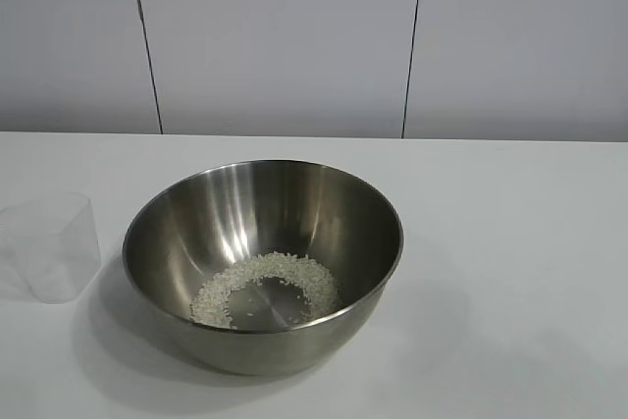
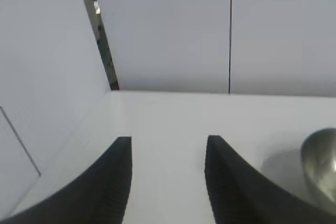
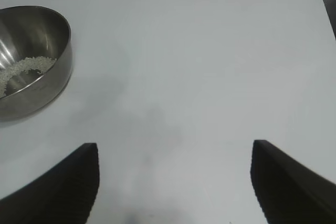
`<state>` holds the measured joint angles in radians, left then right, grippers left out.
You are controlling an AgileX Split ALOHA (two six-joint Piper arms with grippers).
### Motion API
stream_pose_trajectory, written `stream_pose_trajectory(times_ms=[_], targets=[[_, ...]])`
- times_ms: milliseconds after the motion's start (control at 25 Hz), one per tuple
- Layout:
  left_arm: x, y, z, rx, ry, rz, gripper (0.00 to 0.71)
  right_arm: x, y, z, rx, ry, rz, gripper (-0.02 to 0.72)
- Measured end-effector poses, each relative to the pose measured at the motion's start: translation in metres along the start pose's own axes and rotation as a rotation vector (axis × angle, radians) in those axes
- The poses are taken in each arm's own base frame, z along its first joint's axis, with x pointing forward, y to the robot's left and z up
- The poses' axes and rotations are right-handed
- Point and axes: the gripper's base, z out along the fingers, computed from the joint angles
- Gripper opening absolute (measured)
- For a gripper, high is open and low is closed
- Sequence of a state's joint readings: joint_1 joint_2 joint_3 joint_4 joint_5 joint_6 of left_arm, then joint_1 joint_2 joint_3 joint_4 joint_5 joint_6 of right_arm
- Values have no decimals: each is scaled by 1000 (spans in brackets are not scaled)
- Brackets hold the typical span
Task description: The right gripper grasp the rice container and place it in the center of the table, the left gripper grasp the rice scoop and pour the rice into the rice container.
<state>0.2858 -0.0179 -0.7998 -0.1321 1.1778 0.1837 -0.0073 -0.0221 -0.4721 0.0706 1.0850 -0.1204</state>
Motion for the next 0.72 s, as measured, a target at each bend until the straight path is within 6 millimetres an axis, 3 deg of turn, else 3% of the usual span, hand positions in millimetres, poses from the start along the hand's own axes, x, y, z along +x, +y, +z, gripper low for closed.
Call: stream_pose_trajectory(times_ms=[400, 720], targets=[[57, 4, 60, 108, 267, -11, 326, 0, 0, 0, -1, 0, 1, 545], [62, 6, 65, 153, 271, 17, 326, 0, 0, 0, -1, 0, 1, 545]])
